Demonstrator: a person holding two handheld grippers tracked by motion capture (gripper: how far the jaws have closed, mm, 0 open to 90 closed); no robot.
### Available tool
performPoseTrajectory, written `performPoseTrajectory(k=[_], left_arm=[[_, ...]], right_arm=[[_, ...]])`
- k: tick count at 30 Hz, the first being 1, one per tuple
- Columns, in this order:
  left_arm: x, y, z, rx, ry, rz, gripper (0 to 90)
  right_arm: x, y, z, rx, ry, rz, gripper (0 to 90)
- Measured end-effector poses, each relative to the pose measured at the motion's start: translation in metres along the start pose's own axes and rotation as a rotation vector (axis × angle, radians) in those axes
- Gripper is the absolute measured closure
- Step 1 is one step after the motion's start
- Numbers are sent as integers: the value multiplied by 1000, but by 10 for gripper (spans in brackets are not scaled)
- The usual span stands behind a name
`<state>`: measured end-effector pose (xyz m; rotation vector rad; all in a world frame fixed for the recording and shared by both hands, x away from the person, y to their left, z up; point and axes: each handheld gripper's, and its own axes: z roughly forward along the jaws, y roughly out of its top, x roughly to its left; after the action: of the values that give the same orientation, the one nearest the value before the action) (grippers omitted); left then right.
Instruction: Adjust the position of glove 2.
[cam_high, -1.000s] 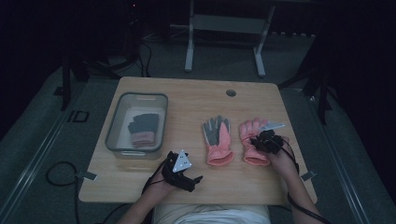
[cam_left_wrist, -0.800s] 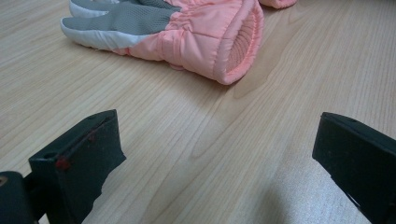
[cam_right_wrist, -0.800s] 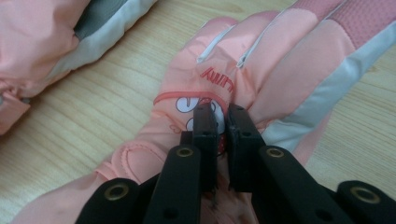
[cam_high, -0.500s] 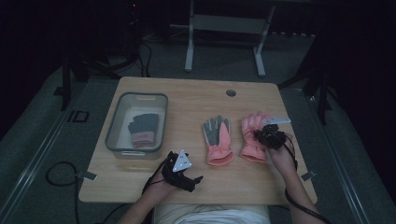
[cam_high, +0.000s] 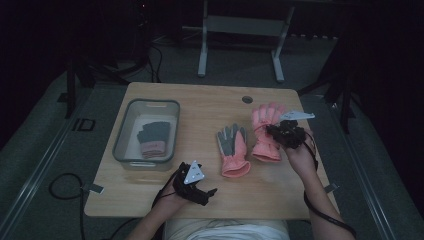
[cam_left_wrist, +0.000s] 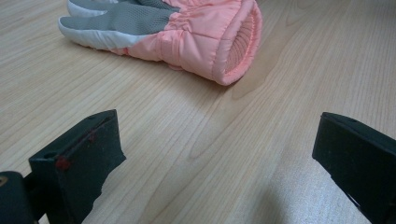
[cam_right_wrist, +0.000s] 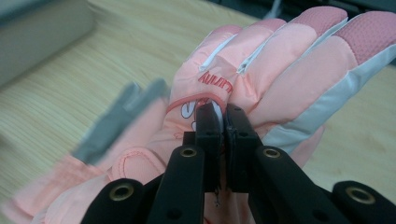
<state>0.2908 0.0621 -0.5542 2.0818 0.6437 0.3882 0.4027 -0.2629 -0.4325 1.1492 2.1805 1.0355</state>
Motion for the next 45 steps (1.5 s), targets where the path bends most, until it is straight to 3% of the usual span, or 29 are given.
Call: performPoseTrajectory(k=[1,4,5,7,10,15,19,29,34,40,45], left_arm=[[0,0,0,-1,0,4,10],[0,0,0,3,-1,8,10],[0,0,0,2,-1,8,10],[0,0,0,-3,1,4,10],[0,0,0,-4,0,3,10],[-1,0,0,-1,-2,7,10],[0,0,0,-1,-2,7,10],[-1,0,0,5,-5,10,10],[-1,-1,0,8,-5,9,10],[-1,-1,1,8,-5,7,10],[-1,-1,1,10,-9,5,10]], right_arm=[[11,11,-5,-29,21,-20,861],[18,19,-8,-43,42,-22,861],[26,26,-10,-57,51,-31,861],[30,29,-10,-63,57,-35,861],[50,38,-7,-69,86,-53,861],[69,40,1,-63,123,-68,860],[82,33,13,-23,144,-88,860],[79,17,32,40,182,-87,857],[74,5,50,97,194,-80,851],[69,-10,68,115,187,-56,825],[69,-13,72,102,188,-49,787]])
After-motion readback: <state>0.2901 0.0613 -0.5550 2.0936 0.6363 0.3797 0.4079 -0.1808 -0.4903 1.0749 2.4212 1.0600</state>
